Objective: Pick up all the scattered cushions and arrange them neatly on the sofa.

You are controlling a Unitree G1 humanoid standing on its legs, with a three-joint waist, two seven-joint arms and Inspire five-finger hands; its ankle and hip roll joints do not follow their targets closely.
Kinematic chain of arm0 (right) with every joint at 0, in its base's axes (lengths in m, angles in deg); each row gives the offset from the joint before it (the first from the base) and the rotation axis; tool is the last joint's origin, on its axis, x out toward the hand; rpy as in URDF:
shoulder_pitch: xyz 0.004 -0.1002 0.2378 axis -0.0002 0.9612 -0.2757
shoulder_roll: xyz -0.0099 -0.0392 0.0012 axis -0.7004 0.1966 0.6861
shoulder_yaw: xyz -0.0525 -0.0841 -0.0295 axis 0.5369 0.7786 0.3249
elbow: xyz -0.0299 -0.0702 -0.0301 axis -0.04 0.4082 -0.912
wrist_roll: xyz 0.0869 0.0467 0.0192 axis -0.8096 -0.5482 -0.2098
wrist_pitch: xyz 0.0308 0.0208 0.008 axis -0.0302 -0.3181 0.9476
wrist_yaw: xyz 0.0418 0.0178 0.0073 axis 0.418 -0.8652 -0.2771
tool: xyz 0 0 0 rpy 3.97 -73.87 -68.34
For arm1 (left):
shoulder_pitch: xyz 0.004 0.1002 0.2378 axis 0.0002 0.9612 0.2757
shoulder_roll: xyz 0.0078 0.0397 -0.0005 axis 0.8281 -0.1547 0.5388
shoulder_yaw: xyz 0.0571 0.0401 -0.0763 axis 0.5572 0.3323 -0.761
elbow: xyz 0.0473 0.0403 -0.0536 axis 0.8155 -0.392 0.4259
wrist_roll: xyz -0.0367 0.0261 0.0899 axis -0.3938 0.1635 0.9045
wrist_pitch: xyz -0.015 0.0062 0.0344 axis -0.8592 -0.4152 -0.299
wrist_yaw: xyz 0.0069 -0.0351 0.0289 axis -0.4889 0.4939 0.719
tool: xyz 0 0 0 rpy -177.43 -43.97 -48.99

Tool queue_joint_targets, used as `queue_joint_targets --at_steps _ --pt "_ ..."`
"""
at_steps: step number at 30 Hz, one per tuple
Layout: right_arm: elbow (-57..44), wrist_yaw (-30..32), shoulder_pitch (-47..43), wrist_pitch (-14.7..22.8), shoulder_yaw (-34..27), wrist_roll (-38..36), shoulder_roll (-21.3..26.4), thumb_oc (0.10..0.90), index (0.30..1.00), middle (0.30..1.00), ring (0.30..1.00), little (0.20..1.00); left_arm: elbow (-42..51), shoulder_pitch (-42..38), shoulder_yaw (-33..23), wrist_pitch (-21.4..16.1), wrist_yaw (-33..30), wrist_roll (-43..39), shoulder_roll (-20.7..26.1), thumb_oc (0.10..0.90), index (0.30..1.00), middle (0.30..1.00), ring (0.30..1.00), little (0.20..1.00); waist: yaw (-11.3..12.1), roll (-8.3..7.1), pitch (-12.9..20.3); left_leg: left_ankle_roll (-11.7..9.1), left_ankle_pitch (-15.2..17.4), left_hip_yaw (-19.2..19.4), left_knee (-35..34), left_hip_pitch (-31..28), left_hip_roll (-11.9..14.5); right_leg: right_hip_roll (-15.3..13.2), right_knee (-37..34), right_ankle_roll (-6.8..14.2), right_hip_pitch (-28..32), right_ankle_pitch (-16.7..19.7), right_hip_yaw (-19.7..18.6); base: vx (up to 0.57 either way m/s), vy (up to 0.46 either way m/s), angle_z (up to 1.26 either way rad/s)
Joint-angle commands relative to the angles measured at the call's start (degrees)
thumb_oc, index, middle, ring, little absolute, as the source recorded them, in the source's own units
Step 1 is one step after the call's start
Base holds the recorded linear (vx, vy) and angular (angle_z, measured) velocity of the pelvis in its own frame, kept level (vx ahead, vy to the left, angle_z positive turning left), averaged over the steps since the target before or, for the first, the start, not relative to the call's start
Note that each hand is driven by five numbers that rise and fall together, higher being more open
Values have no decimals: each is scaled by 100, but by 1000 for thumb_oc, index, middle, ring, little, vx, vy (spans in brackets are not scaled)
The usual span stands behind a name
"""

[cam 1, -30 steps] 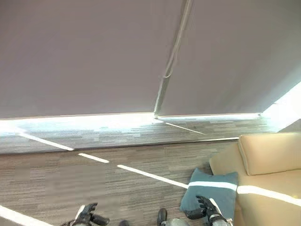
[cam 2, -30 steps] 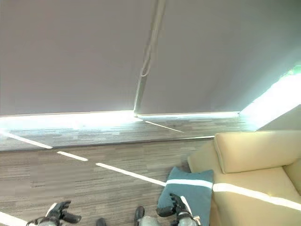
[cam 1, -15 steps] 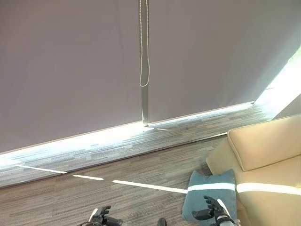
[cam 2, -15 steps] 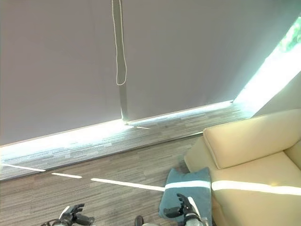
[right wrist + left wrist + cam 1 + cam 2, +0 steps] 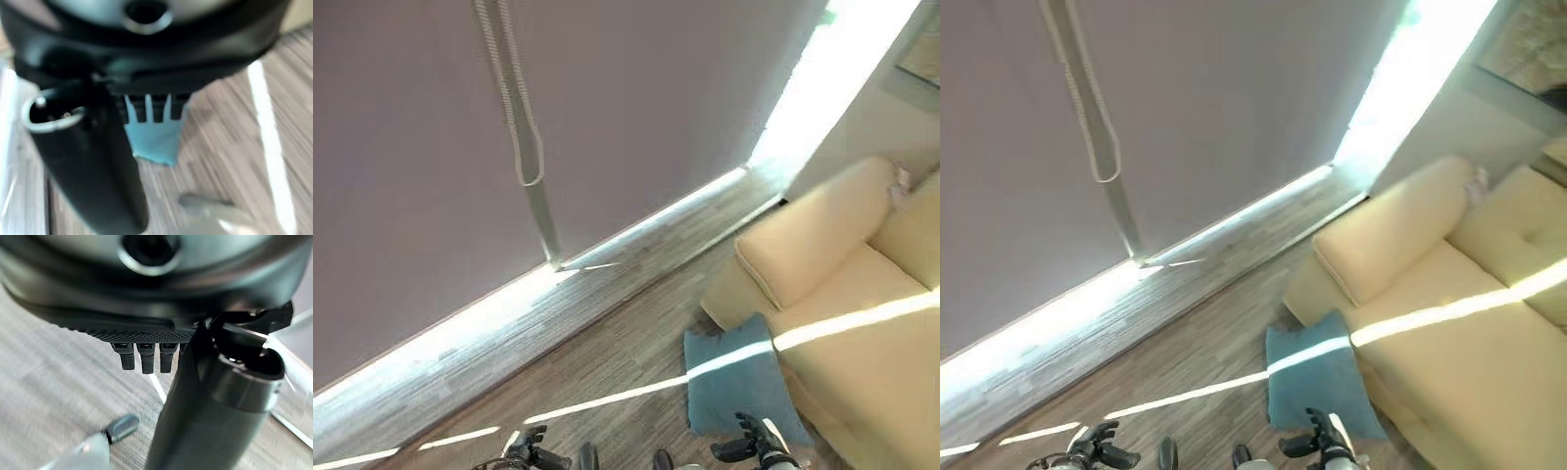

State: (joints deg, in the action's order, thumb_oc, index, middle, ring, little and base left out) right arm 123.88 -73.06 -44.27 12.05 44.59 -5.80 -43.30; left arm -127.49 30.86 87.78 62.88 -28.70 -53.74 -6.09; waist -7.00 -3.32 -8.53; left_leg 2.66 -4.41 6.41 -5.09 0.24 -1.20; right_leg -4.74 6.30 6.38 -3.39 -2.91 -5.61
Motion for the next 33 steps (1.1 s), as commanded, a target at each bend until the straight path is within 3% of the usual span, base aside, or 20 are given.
queue_joint_targets --at_steps 1,4,5,7,9,11,14,20,21,23,25,26,27,28,33 --pt "-247 112 -396 222 116 146 334 800 900 900 900 900 129 79 -303 -120 -135 38 218 800 900 900 900 900 355 -53 32 -358 590 -116 412 135 281 -64 582 294 -192 42 1177 67 108 -108" --pt "-170 132 -385 227 96 189 359 800 900 900 900 900 88 136 -350 -95 -107 44 224 800 900 900 900 900 429 -77 88 -371 680 194 302 -82 238 -99 224 148 -157 13 2157 81 55 -85" --pt "-164 161 -418 219 99 219 383 800 900 900 900 900 57 167 -381 -79 -90 51 228 800 900 900 900 900 492 -59 95 -391 753 432 317 -167 284 -179 150 76 -275 44 2902 80 5 -116" --pt "-182 170 -430 221 100 220 396 800 900 900 900 900 28 176 -404 -61 -80 82 227 800 900 900 900 900 507 -37 115 -404 871 463 338 -228 320 -206 164 125 -285 -31 3118 125 -17 -74" --pt "-210 161 -374 215 100 206 434 800 900 900 900 900 -13 214 -383 -69 -44 208 202 800 900 900 900 900 435 -64 142 -403 1073 582 448 -355 295 -87 -162 103 -64 -106 2932 145 -56 -53" --pt "-256 175 -348 209 53 178 487 800 900 900 900 900 5 228 -371 -64 -35 238 140 800 900 900 900 900 386 -134 154 -378 1095 672 762 -246 238 -18 -286 43 -73 63 2584 99 -76 -33" --pt "-386 180 -237 231 -35 73 532 800 900 900 900 900 -23 257 -338 -67 26 300 72 800 900 900 900 900 306 -143 198 -493 1280 832 1384 -226 403 89 -435 -59 127 10 2434 145 -90 -29" --pt "-386 180 -237 231 -35 73 532 800 900 900 900 900 -23 257 -338 -67 26 300 72 800 900 900 900 900 307 -142 198 -493 1281 832 1385 -225 403 89 -435 -59 128 10 2434 50 -15 -21" --pt "-478 240 -214 238 -55 -27 642 800 900 900 900 900 145 150 -231 -81 -28 66 -61 800 900 900 900 900 487 -230 10 -592 1027 274 2576 627 512 177 -645 -188 570 -110 1836 353 -27 14" --pt "-456 260 -186 240 -90 -35 647 800 900 900 900 900 170 125 -186 -90 -33 42 -84 800 900 900 900 900 508 -233 44 -575 1022 136 2154 744 500 191 -688 -150 624 -139 1701 263 24 -58" --pt "-396 291 -203 237 -77 -28 655 800 900 900 900 900 163 82 -127 -118 -53 1 -109 800 900 900 900 900 625 -139 12 -677 603 -398 1435 894 409 316 -712 -150 754 -218 1451 143 81 -150" --pt "-396 291 -204 237 -78 -27 655 800 900 900 900 900 162 80 -127 -118 -53 1 -109 800 900 900 900 900 617 -141 24 -677 578 -403 1409 901 404 312 -712 -150 739 -213 1458 136 66 -72" --pt "-382 301 -223 240 -76 -27 663 800 900 900 900 900 165 52 -99 -125 -56 -51 -131 800 900 900 900 900 683 -105 -12 -722 433 -745 1187 985 356 366 -719 -161 828 -264 1325 185 106 -89" --pt "-274 346 -345 227 -37 -24 692 800 900 900 900 900 173 -12 -65 -157 -104 -207 -134 800 900 900 900 900 797 -52 -97 -812 258 -1664 1033 1243 120 463 -654 -190 882 -353 887 184 107 -58" --pt "-271 346 -349 229 -38 -24 693 800 900 900 900 900 171 -17 -65 -157 -104 -208 -135 800 900 900 900 900 790 -48 -92 -814 245 -1673 1022 1251 122 466 -652 -191 871 -349 894 95 107 -92"
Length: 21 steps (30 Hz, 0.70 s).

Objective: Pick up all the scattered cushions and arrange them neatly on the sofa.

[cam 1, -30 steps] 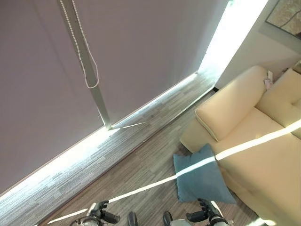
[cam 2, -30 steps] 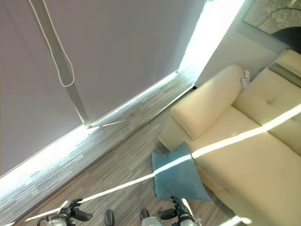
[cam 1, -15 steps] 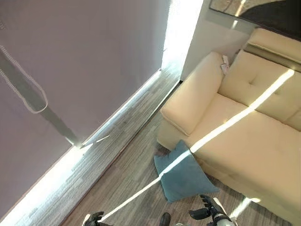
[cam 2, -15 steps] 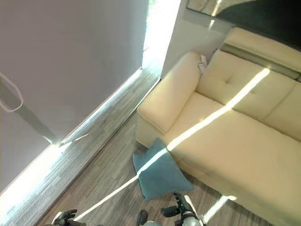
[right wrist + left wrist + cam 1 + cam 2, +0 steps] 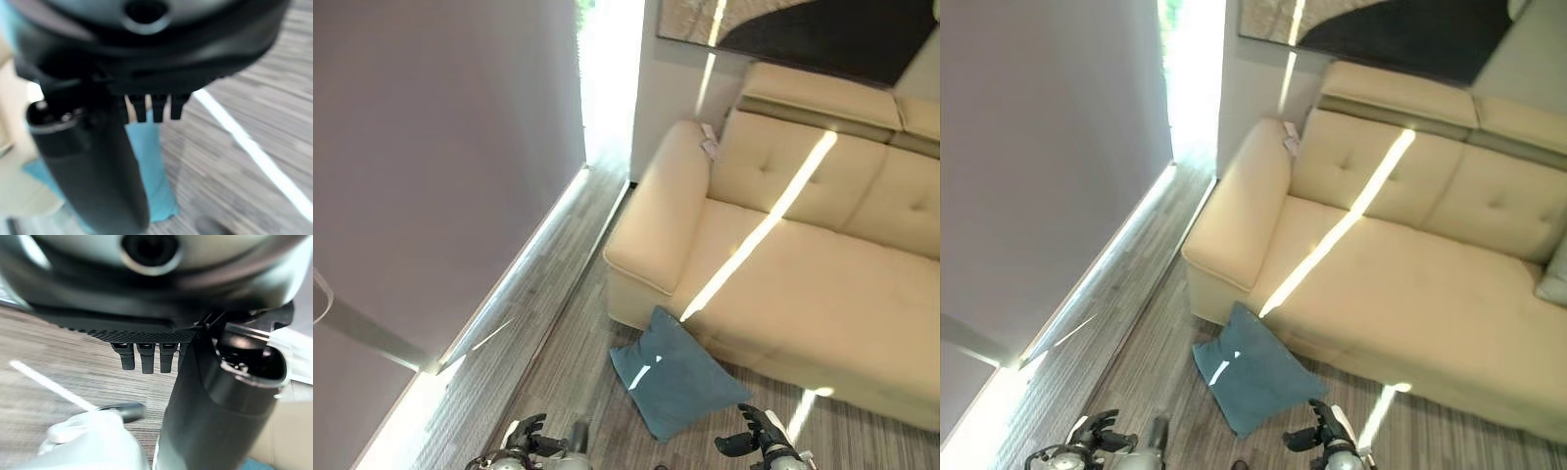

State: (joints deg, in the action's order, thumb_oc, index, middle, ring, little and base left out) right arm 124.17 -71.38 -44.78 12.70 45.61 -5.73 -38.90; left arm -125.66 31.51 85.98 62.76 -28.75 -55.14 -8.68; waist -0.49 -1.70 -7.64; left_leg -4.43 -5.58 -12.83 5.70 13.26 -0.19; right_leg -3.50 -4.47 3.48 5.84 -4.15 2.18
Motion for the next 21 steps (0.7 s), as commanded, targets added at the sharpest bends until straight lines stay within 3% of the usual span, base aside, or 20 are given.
queue_joint_targets --at_steps 1,6,9,10,12,15,16,19,21 --pt "-200 109 -241 134 -179 52 206 800 900 900 900 900 -121 14 121 -111 -1 90 105 800 900 900 900 900 131 -141 -11 27 433 333 -252 -439 64 223 511 238 -87 -266 -382 351 450 -10" --pt "-218 91 -344 69 -102 123 114 800 900 900 900 900 42 -99 134 -108 -54 95 254 800 900 900 900 900 143 -135 -19 296 572 888 -420 -576 67 -53 838 538 -588 -74 -510 126 323 -107" --pt "-249 153 -492 94 -49 170 99 800 900 900 900 900 59 -141 149 -109 -99 100 339 800 900 900 900 900 285 -70 -99 344 627 1202 -478 -646 167 -347 1192 648 -868 48 401 -33 101 -73" --pt "-245 180 -537 139 -22 188 83 800 900 900 900 900 39 -137 118 -115 -105 92 372 800 900 900 900 900 391 -54 -123 333 651 1374 -533 -725 183 -495 1269 590 -854 43 1006 -1 99 -84" --pt "-230 192 -548 154 16 217 81 800 900 900 900 900 34 -88 67 -106 -80 97 396 800 900 900 900 900 407 -57 -77 334 634 1480 -624 -780 153 -437 1258 538 -870 13 1457 3 75 -84" --pt "-228 191 -610 157 93 273 96 800 900 900 900 900 3 -71 27 -111 -88 98 437 800 900 900 900 900 421 -94 -102 338 633 1625 -700 -865 84 -207 1345 479 -1145 16 1702 -15 27 -48" --pt "-310 222 -599 151 95 284 133 800 900 900 900 900 0 -56 -22 -115 -77 101 430 800 900 900 900 900 472 -86 -112 317 670 1823 -648 -887 97 -313 1069 419 -1043 -12 2304 -40 -59 -13" --pt "-374 225 -499 174 76 242 166 800 900 900 900 900 18 -41 21 -108 -58 212 378 800 900 900 900 900 371 -117 -138 303 800 1868 -400 -844 85 -100 835 283 -945 -101 1880 -27 -72 -18" --pt "-483 295 -444 183 26 199 298 800 900 900 900 900 93 -77 93 -133 -26 162 270 800 900 900 900 900 358 -82 -293 211 957 1898 275 -578 156 -110 619 194 -839 -29 1858 -80 -98 3"
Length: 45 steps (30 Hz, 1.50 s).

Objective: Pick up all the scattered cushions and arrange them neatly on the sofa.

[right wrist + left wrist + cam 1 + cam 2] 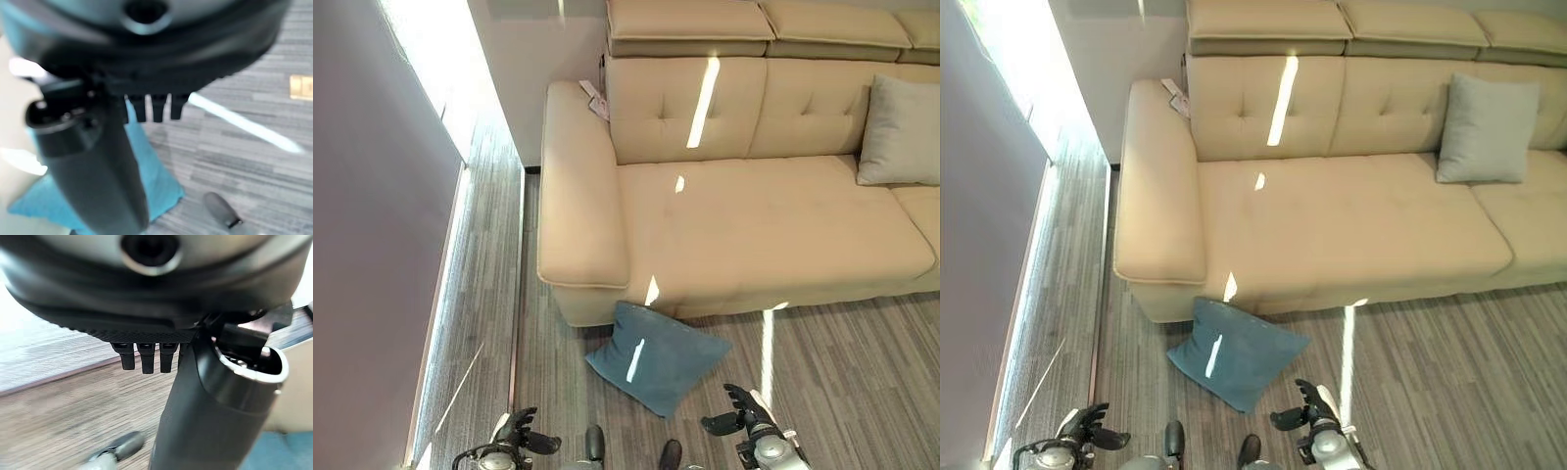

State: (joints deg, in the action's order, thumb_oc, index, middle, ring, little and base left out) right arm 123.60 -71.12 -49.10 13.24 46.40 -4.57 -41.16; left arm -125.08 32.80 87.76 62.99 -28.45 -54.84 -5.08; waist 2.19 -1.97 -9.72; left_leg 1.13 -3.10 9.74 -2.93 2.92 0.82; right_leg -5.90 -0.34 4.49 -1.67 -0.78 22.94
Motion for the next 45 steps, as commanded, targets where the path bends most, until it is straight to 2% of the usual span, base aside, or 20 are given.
queue_joint_targets --at_steps 1,3,4,5,6,8,10,13,16,19,21,24,28,31,35,36,39,41,43,45 --pt "-451 278 -28 124 -67 69 577 800 900 900 900 900 63 -226 -40 -149 -35 132 -126 800 900 900 900 900 76 -34 -144 -370 734 -373 1331 546 102 157 166 72 -60 -378 -280 -75 -49 15" --pt "-424 287 -78 123 -54 30 624 800 900 900 900 900 104 -261 18 -157 -45 76 -178 800 900 900 900 900 136 -11 -247 -460 731 -688 1657 734 66 188 146 9 -46 -385 -386 -52 -4 -1" --pt "-423 287 -81 123 -55 30 623 800 900 900 900 900 103 -264 18 -157 -45 76 -177 800 900 900 900 900 124 -18 -231 -456 707 -697 1642 755 55 178 145 10 -68 -377 -375 -2 6 -40" --pt "-375 304 -81 127 -55 1 629 800 900 900 900 900 113 -282 63 -164 -67 21 -197 800 900 900 900 900 199 -23 -235 -495 739 -1166 1609 854 -83 223 94 15 -17 -386 -475 89 15 -46" --pt "-312 328 -40 140 -80 -5 645 800 900 900 900 900 124 -278 92 -166 -90 -26 -216 800 900 900 900 900 213 -10 -213 -531 641 -1457 1392 907 -72 269 31 52 54 -400 -575 125 30 -51" --pt "-260 349 -31 110 -102 21 661 800 900 900 900 900 83 -305 153 -135 -95 9 -225 800 900 900 900 900 200 14 -236 -548 477 -1559 1279 1050 -25 311 45 71 88 -429 -673 113 48 -43" --pt "-231 341 0 106 -132 17 675 800 900 900 900 900 54 -311 195 -115 -67 83 -238 800 900 900 900 900 150 68 -229 -553 388 -1612 1046 956 46 376 48 79 131 -478 -812 98 76 -35" --pt "-198 361 44 109 -184 12 664 800 900 900 900 900 96 -337 231 -111 -69 138 -235 800 900 900 900 900 86 101 -228 -546 329 -1550 865 827 78 352 45 83 136 -470 -890 78 110 -45" --pt "-126 418 -34 98 -196 -48 628 800 900 900 900 900 236 -454 265 -133 -138 51 -161 800 900 900 900 900 61 68 -342 -481 332 -1429 794 829 66 307 91 114 -56 -397 -1040 -18 136 -8" --pt "-154 485 -145 108 -233 -189 601 800 900 900 900 900 338 -548 241 -169 -247 -123 -107 800 900 900 900 900 52 35 -455 -444 345 -1348 822 973 61 268 162 156 -297 -333 -1128 -99 62 -30" --pt "-347 579 -333 238 -442 -741 508 800 900 900 900 900 617 -764 155 -328 -397 -624 -38 800 900 900 900 900 46 24 -681 -402 323 -1246 871 1329 29 180 323 200 -796 -224 -1195 -183 107 -8" --pt "-391 678 -508 337 -584 -1085 465 800 900 900 900 900 865 -912 114 -447 -482 -931 3 800 900 900 900 900 33 41 -803 -381 292 -1204 921 1604 -5 114 427 213 -1102 -175 -1193 -97 69 -20" --pt "-640 1160 -1106 498 -697 -1409 488 800 900 900 900 900 1396 -1468 109 -735 -870 -1494 161 800 900 900 900 900 -32 196 -1246 -419 215 -1096 1121 2329 -78 -82 725 236 -1922 -57 -1136 -139 102 -5" --pt "-731 1301 -1313 562 -716 -1501 502 800 900 900 900 900 1458 -1658 135 -786 -959 -1573 195 800 900 900 900 900 -69 254 -1306 -429 177 -1051 1126 2570 -100 -119 737 231 -2188 -14 -1169 -94 75 -2" --pt "-931 1796 -2109 792 -646 -1664 583 800 900 900 900 900 1502 -2427 291 -959 -1253 -1854 284 800 900 900 900 900 -189 473 -1634 -470 56 -948 1217 3399 -134 -247 889 274 -3098 119 -1207 -110 88 -15" --pt "-941 1895 -2217 826 -624 -1705 587 800 900 900 900 900 1554 -2586 342 -1000 -1320 -1878 298 800 900 900 900 900 -213 512 -1697 -513 195 -960 1237 3494 -119 -254 941 316 -3225 -10 -1229 15 56 -1" --pt "-952 2141 -2741 953 -597 -1794 676 800 900 900 900 900 1663 -3048 364 -1118 -1504 -2029 353 800 900 900 900 900 -271 626 -1893 -516 167 -937 1316 3943 -143 -319 1087 329 -3735 6 -1299 -22 46 -7" --pt "-988 2207 -2896 987 -583 -1825 711 800 900 900 900 900 1674 -3180 379 -1131 -1541 -2047 385 800 900 900 900 900 -291 647 -1940 -512 159 -947 1336 4083 -154 -324 1134 334 -3898 13 -1338 -8 27 -10" --pt "-991 2373 -3161 1071 -605 -1834 806 800 900 900 900 900 1767 -3460 400 -1156 -1674 -2005 434 800 900 900 900 900 -339 705 -2004 -512 161 -907 1400 4434 -163 -351 1243 344 -4304 16 -1377 15 28 0" --pt "-1008 2401 -3183 1102 -623 -1850 815 800 900 900 900 900 1808 -3495 396 -1169 -1719 -1985 438 800 900 900 900 900 -347 707 -2004 -505 170 -906 1417 4513 -169 -341 1246 344 -4385 16 -1402 0 0 0"
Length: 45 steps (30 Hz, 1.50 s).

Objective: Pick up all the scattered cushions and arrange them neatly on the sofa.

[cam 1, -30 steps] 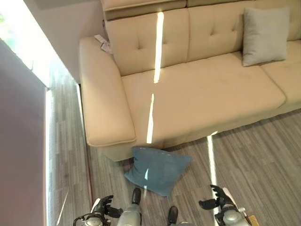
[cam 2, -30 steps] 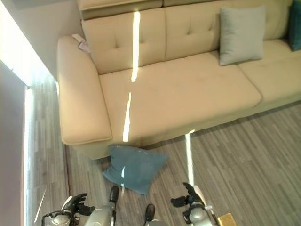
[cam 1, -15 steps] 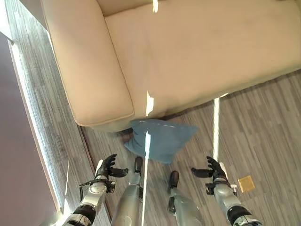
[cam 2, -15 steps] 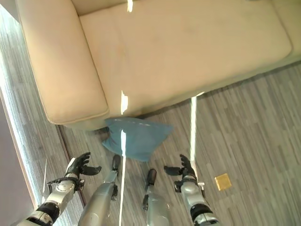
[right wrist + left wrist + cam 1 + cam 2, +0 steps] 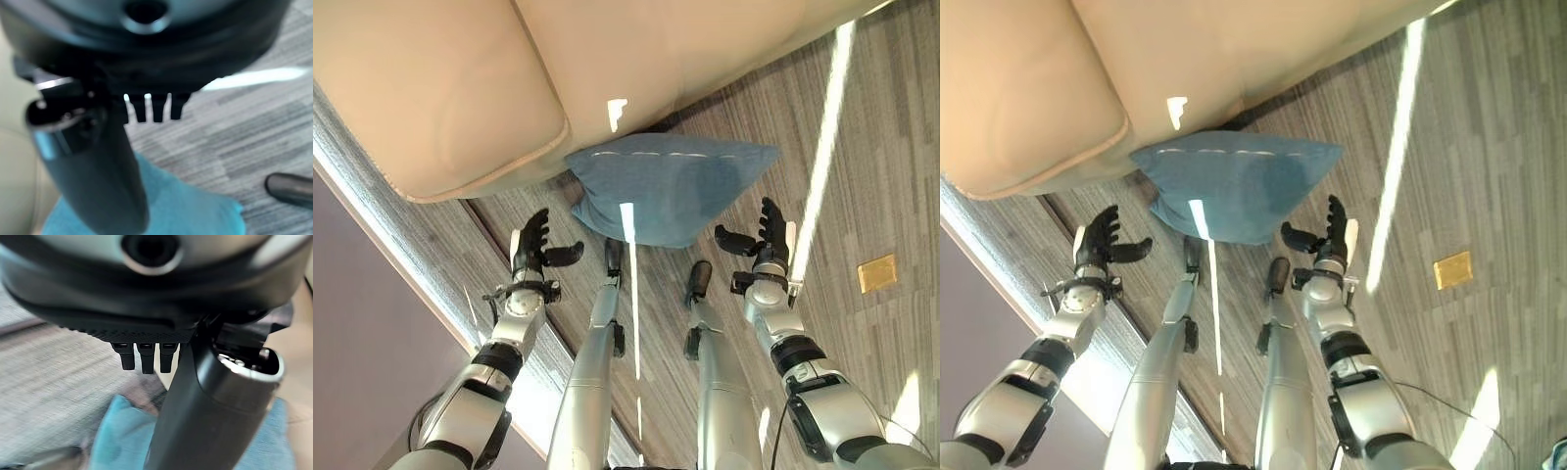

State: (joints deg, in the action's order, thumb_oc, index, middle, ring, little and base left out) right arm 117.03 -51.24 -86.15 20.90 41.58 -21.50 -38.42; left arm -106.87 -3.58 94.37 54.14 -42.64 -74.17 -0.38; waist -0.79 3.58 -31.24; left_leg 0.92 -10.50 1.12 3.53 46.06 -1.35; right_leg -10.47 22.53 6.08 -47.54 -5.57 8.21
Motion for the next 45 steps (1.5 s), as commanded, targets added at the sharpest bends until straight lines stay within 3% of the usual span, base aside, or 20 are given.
queue_joint_targets --at_steps 1,3,16,28,34,35,36,37,38,39,40,45 --pt "-351 414 522 335 -141 -157 540 800 900 900 900 900 -13 144 -265 -284 -301 -52 -32 800 900 900 900 900 -50 153 148 -483 910 -44 771 199 48 116 -1041 185 202 496 71 35 -7 -4" --pt "-314 542 440 481 -208 -277 542 800 900 900 900 900 16 -175 -234 -314 -504 -33 -66 800 900 900 900 900 -122 113 144 -442 946 -56 785 484 49 139 -1060 212 -132 535 10 39 -32 -9" --pt "-108 350 369 572 -135 -584 647 800 900 900 900 900 79 -755 34 -221 -665 203 -1 800 900 900 900 900 -285 -1 144 -367 1052 -79 898 755 54 200 -1084 235 -452 586 -82 8 -12 -4" --pt "-56 15 -835 613 375 -1029 1006 800 900 900 900 900 210 -1434 228 -267 -629 -29 286 800 900 900 900 900 -225 25 144 -284 1172 -169 1255 1206 31 237 -751 222 -931 515 -185 0 0 0" --pt "-373 -69 -1549 613 969 -1078 563 800 900 900 900 900 509 -1749 209 -465 -627 -632 -23 800 900 900 900 900 -142 69 144 -281 1196 -216 1391 1413 42 245 -535 182 -1155 412 -167 -4 -11 2" --pt "-414 -98 -1632 619 1060 -1101 447 800 900 900 900 900 562 -1796 205 -491 -613 -748 -88 731 796 796 796 796 -140 69 144 -280 1197 -224 1408 1429 45 248 -509 175 -1175 403 -165 0 0 0" --pt "-484 -128 -1690 637 1166 -1106 331 800 900 900 900 900 625 -1853 209 -560 -609 -874 -165 588 582 582 582 582 -130 70 144 -280 1194 -228 1405 1424 39 259 -499 170 -1179 400 -160 0 0 0" --pt "-550 -172 -1732 645 1253 -1100 260 800 900 900 900 900 688 -1906 210 -596 -595 -961 -224 483 425 425 425 425 -139 58 144 -281 1194 -237 1402 1416 32 264 -497 163 -1172 393 -147 0 0 0" --pt "-611 -233 -1763 656 1345 -1110 177 558 538 538 538 538 782 -1959 218 -667 -589 -1040 -291 400 300 300 300 300 -140 41 144 -281 1193 -250 1402 1416 29 269 -493 159 -1169 391 -137 0 0 0" --pt "-672 -282 -1777 673 1408 -1101 110 436 354 354 354 354 867 -2003 208 -715 -585 -1103 -362 400 300 300 300 300 -148 26 144 -280 1194 -255 1401 1414 28 274 -484 157 -1167 392 -139 0 0 0" --pt "-749 -318 -1778 703 1465 -1073 61 400 300 300 300 300 951 -2042 209 -742 -587 -1124 -411 400 300 300 300 300 -151 13 144 -283 1194 -258 1390 1401 28 277 -487 158 -1160 392 -131 0 0 0" --pt "-1197 -421 -1628 874 1440 -1006 6 400 300 300 300 300 1420 -2202 165 -887 -664 -1109 -537 400 300 300 300 300 -207 -36 144 -309 1173 -273 1318 1310 11 284 -545 165 -1070 404 -109 0 0 0"
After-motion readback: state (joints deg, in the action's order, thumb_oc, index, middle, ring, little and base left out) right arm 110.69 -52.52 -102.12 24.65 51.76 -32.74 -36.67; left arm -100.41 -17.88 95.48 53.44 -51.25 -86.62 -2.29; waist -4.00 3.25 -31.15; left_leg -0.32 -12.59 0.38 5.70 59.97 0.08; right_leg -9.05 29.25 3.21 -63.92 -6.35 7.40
